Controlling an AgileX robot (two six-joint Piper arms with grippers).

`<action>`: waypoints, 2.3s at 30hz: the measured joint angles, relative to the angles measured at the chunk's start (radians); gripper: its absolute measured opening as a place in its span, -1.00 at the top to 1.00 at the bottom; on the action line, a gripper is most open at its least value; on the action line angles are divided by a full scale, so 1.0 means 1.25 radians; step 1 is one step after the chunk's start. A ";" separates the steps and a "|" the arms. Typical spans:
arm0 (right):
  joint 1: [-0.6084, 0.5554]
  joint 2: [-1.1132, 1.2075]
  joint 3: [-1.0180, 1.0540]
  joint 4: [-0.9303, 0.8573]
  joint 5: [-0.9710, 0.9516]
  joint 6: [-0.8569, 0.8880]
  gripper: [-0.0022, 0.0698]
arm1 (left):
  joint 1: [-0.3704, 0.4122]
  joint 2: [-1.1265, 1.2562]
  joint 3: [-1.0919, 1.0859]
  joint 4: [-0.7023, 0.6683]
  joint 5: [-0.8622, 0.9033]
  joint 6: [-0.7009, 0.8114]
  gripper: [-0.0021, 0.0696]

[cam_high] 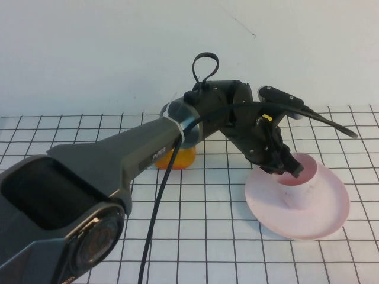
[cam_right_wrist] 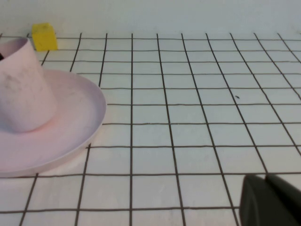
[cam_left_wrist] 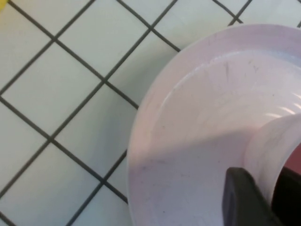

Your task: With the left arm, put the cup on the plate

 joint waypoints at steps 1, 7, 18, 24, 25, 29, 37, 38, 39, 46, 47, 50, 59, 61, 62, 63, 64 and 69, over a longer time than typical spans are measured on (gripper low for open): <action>0.000 0.000 0.000 0.000 0.000 0.000 0.95 | 0.000 0.000 -0.001 0.004 0.000 0.000 0.54; 0.000 0.000 0.000 0.000 0.000 0.000 0.95 | 0.000 0.002 -0.063 0.019 0.034 0.003 -0.38; 0.000 0.000 0.000 0.000 0.000 0.000 0.95 | 0.000 -0.003 -0.380 0.258 0.311 -0.062 0.73; 0.000 0.000 0.000 0.000 0.000 0.000 0.95 | 0.001 -0.097 -0.401 0.368 0.348 -0.112 0.93; 0.000 0.000 0.000 0.000 0.000 0.000 0.95 | 0.001 -0.121 -0.401 0.392 0.348 -0.124 0.93; 0.000 0.000 0.000 0.000 0.000 0.000 0.95 | 0.001 -0.215 -0.402 0.513 0.328 -0.236 0.94; 0.000 0.000 0.000 0.000 0.000 0.000 0.95 | 0.001 -0.368 -0.409 0.660 0.324 -0.337 0.94; 0.000 0.000 0.000 0.000 0.000 0.000 0.95 | 0.001 -0.383 -0.409 0.662 0.330 -0.339 0.94; 0.000 0.000 0.000 0.000 0.000 0.000 0.95 | 0.001 -0.397 -0.407 0.666 0.334 -0.340 0.94; 0.000 0.000 0.000 0.000 0.000 0.000 0.95 | 0.001 -0.512 -0.286 0.743 0.332 -0.361 0.94; 0.000 0.000 0.000 0.000 0.000 0.000 0.95 | 0.001 -0.528 -0.263 0.750 0.332 -0.361 0.94; 0.000 0.000 0.000 0.000 0.000 0.000 0.95 | 0.001 -0.591 -0.159 0.762 0.326 -0.361 0.94; 0.000 0.000 0.000 0.000 0.000 0.000 0.95 | 0.001 -0.851 0.239 0.722 0.163 -0.488 0.94; 0.000 0.000 0.000 0.000 0.000 0.000 0.95 | 0.001 -0.916 0.332 0.699 0.114 -0.511 0.94; 0.000 0.000 0.000 0.000 0.000 0.000 0.95 | 0.001 -0.939 0.366 0.689 0.100 -0.515 0.94; 0.000 0.000 0.000 0.000 0.000 0.000 0.95 | 0.001 -0.967 0.405 0.678 0.092 -0.520 0.94; 0.000 0.000 0.000 0.000 0.000 0.000 0.95 | 0.001 -0.994 0.440 0.669 0.092 -0.529 0.94; 0.000 0.000 0.000 0.000 0.000 0.000 0.95 | 0.001 -1.075 0.554 0.627 0.145 -0.552 0.94</action>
